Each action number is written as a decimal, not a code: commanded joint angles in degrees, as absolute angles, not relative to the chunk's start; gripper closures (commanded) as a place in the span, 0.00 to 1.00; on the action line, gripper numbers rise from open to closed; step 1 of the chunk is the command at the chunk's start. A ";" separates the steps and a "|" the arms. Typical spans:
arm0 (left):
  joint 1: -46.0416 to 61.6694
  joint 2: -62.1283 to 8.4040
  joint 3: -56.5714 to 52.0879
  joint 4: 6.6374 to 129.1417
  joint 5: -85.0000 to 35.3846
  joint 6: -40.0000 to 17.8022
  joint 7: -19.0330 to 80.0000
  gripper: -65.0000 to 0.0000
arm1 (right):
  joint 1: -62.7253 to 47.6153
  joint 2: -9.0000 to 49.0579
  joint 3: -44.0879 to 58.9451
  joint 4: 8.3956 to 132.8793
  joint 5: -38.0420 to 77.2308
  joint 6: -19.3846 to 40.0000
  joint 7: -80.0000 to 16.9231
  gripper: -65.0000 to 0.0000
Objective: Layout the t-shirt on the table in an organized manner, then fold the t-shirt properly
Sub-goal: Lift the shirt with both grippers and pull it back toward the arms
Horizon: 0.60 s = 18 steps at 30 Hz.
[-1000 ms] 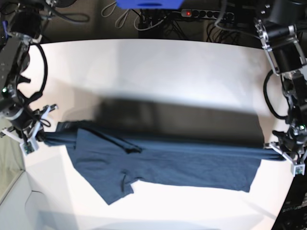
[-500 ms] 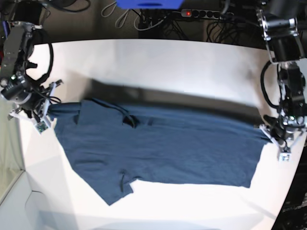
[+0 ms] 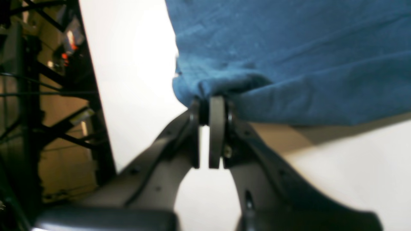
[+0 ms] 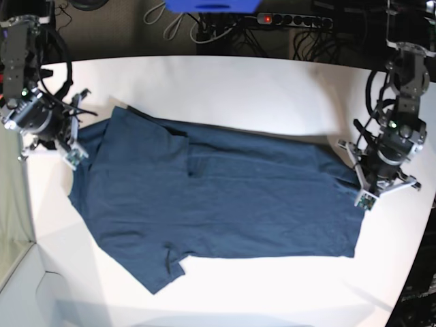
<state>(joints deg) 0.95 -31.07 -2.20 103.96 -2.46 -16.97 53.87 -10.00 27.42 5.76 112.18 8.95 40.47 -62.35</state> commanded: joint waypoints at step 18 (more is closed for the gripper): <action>-25.27 -21.67 -20.88 81.45 0.75 -32.75 65.45 1.00 | 10.86 25.01 5.05 100.26 -0.22 40.00 -71.08 1.00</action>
